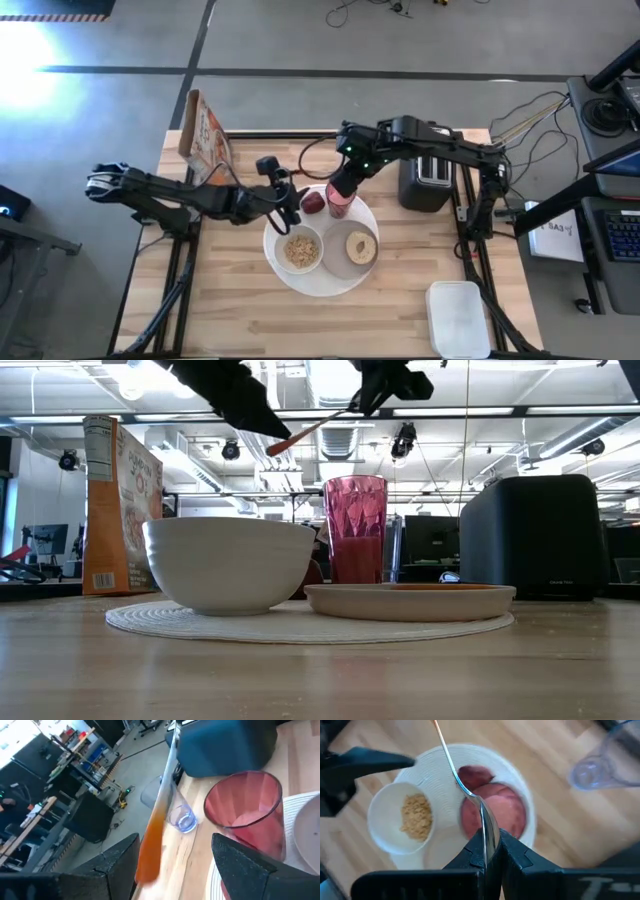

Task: Arrange a breakfast setting
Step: Put the silver spoon on the white table mat to the left of the white bowl

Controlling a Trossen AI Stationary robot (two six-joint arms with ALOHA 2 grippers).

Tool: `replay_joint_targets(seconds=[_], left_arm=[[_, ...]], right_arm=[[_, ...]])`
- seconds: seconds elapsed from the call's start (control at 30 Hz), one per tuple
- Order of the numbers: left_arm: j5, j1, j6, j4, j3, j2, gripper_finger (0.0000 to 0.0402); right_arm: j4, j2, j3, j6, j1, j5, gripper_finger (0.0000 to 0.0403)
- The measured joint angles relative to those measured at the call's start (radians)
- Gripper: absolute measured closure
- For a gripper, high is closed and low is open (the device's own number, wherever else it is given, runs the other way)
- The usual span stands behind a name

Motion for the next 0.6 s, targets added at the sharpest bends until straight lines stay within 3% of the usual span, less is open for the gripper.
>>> replay_joint_targets(seconds=[0.2, 0.4, 0.6], left_arm=[[-0.071, -0.044, 0.082, 0.091, 0.000, 0.033, 0.0170], [-0.079, -0.061, 0.094, 0.139, 0.000, 0.046, 0.0170], [-0.080, -0.078, 0.086, 0.174, 0.000, 0.055, 0.0170]], right_arm=[[0.026, 0.022, 0.000, 0.056, 0.027, -0.033, 0.0390], [0.103, 0.034, 0.000, 0.128, 0.054, -0.103, 0.0390], [0.118, 0.034, 0.000, 0.185, 0.074, -0.100, 0.0390]])
